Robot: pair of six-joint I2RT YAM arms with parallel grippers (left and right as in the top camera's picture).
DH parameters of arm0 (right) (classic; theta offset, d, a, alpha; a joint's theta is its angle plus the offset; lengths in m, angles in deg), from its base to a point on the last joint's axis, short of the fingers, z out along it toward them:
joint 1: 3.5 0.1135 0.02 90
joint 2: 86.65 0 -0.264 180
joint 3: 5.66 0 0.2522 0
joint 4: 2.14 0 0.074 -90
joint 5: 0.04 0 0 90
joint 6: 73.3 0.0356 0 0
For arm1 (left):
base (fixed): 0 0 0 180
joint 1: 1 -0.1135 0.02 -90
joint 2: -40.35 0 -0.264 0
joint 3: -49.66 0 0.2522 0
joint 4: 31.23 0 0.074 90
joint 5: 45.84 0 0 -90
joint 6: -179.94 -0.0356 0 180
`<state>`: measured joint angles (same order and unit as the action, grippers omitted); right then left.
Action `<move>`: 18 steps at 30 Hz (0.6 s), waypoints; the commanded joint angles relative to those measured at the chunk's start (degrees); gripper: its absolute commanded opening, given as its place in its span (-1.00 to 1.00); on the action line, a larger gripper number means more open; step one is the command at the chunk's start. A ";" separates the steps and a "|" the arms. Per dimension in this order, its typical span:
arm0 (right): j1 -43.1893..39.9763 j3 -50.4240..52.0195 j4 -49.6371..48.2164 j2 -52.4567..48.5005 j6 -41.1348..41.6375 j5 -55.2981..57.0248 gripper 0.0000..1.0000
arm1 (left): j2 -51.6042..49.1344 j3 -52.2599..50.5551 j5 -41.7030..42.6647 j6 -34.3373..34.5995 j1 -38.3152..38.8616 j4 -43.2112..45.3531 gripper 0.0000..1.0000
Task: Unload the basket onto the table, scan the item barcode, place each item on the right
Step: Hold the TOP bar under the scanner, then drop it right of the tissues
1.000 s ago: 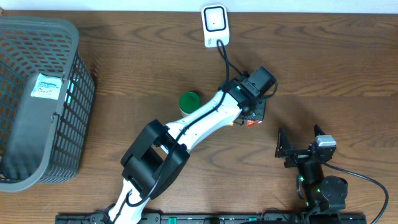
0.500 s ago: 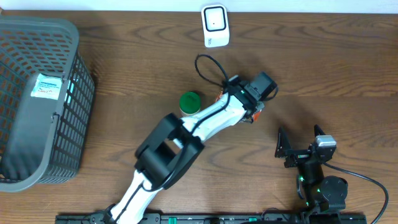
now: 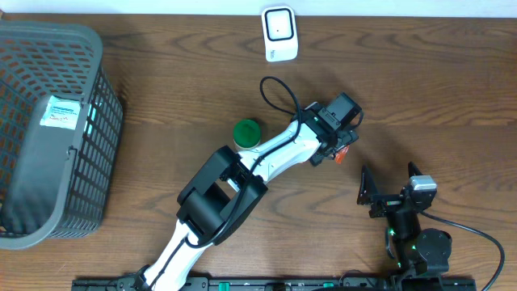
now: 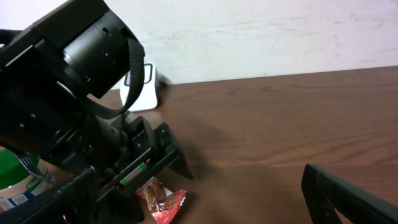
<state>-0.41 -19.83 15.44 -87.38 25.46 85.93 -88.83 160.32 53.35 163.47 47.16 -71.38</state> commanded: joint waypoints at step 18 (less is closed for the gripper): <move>0.33 0.09 0.22 0.09 0.61 0.11 0.98 | 30.14 -0.09 -19.32 -41.07 -4.57 -1.84 0.96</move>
<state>-0.41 -19.83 15.44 -87.38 25.43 85.91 -64.03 159.01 38.71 133.31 45.41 -72.98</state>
